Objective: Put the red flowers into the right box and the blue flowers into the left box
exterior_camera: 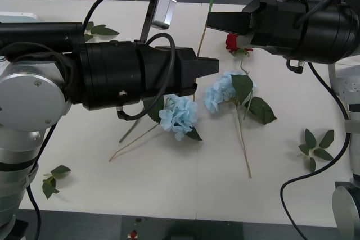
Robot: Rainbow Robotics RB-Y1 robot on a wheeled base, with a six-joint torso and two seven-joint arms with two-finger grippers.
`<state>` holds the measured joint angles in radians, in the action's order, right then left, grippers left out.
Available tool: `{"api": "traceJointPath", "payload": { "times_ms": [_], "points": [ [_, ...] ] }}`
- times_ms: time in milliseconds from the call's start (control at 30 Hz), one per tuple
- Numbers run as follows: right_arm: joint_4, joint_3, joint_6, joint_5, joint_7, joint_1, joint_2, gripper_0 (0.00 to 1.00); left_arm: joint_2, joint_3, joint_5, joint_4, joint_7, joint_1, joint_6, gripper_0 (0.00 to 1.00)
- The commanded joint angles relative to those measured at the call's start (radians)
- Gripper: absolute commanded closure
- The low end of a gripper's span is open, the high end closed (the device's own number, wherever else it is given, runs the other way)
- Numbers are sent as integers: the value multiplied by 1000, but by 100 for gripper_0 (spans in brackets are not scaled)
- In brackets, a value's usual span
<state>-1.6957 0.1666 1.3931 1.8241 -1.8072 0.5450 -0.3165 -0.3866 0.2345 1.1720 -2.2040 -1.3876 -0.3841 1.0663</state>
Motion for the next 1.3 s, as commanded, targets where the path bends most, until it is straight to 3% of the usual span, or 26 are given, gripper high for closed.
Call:
{"api": "traceJointPath", "payload": {
  "times_ms": [33,267,300,333,367,400,433,767,1100,1300],
  "points": [
    [-18,14,-2,7,28,23,-29,100,-34,5,21,-8,-4,-27,-15,100],
    [-18,14,-2,7,28,23,-29,100,-44,-1,24,-8,-8,-29,-22,100],
    [-18,14,-2,7,28,23,-29,94,-44,-3,21,-8,-8,-27,-22,100],
    [-18,14,-2,7,28,23,-29,56,-46,-1,18,-8,-8,-27,-22,100],
    [-18,14,-2,7,28,23,-29,34,-46,-3,17,-8,-10,-27,-22,100],
    [-18,14,-2,7,28,23,-29,6,-51,-3,14,-8,-8,-27,-22,100],
    [-18,14,-2,7,28,23,-29,0,-55,-3,11,-8,-5,-27,-22,100],
    [-18,14,-2,7,28,23,-29,0,-130,-101,74,-8,-7,-27,12,100],
    [-18,14,-2,7,28,23,-29,0,-207,-455,206,6,-11,13,316,100],
    [-19,21,1,6,25,0,-29,0,-222,-679,252,122,-28,65,452,100]
  ]
}}
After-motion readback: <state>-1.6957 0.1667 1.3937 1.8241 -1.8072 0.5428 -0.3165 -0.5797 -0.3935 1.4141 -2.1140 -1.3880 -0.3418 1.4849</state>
